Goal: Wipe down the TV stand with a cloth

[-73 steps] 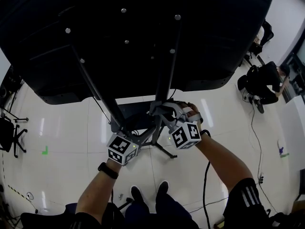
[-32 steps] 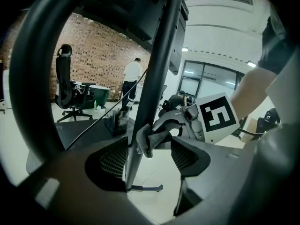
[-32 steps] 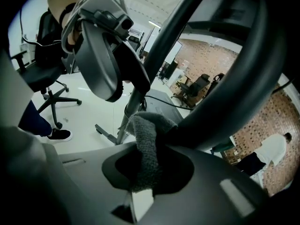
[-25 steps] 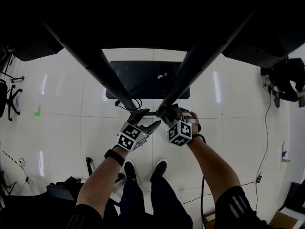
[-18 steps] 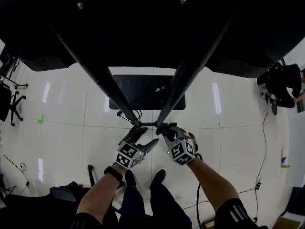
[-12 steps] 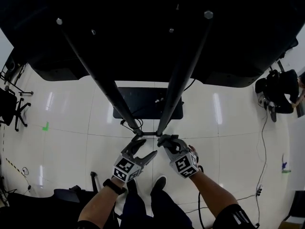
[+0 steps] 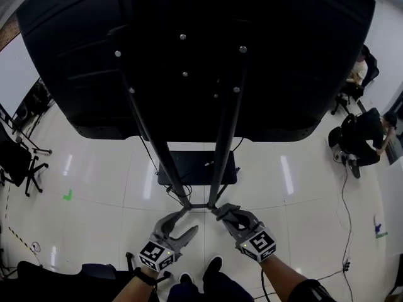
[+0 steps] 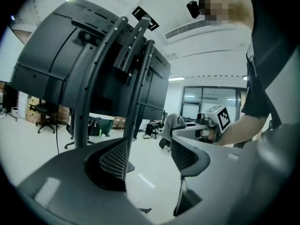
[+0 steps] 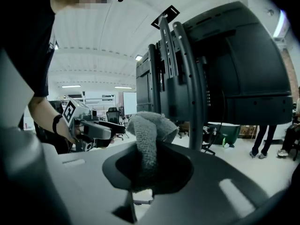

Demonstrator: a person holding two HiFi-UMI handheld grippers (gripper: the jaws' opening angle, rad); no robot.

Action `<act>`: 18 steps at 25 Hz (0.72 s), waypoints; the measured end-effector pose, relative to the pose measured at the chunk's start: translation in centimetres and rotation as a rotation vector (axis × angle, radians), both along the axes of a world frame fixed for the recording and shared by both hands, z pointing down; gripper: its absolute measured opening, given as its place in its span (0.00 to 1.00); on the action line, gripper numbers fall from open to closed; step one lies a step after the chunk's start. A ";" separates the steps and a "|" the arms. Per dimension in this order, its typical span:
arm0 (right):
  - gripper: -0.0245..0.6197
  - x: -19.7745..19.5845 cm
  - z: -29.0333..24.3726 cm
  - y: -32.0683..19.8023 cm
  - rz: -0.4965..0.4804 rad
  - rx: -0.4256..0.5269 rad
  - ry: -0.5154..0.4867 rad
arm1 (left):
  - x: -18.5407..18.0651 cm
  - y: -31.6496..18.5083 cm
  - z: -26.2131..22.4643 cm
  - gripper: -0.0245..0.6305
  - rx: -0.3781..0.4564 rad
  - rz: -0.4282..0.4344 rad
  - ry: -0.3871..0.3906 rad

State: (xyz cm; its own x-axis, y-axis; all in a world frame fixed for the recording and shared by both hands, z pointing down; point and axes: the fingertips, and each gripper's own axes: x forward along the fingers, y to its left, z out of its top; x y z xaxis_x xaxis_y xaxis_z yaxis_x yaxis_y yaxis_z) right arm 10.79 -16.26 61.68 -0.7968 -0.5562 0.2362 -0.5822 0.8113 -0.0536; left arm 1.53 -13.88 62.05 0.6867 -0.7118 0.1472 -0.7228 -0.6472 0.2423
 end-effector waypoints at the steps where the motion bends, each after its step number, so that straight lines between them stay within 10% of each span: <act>1: 0.10 -0.2 -1.5 0.7 -0.001 0.014 -0.014 | -0.3 0.6 -1.0 0.51 0.015 0.005 0.005; 18: 0.10 -5.0 -15.7 16.8 0.111 0.173 -0.108 | -8.0 17.6 -13.0 0.51 0.153 0.099 0.069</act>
State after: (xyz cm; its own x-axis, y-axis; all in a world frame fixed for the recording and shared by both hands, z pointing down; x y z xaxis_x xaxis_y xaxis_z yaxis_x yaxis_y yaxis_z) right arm 5.81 0.56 45.94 -0.7437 -0.6669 0.0468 -0.6670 0.7449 0.0137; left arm -6.46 3.71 49.03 0.7589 -0.6511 -0.0074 -0.6393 -0.7472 0.1819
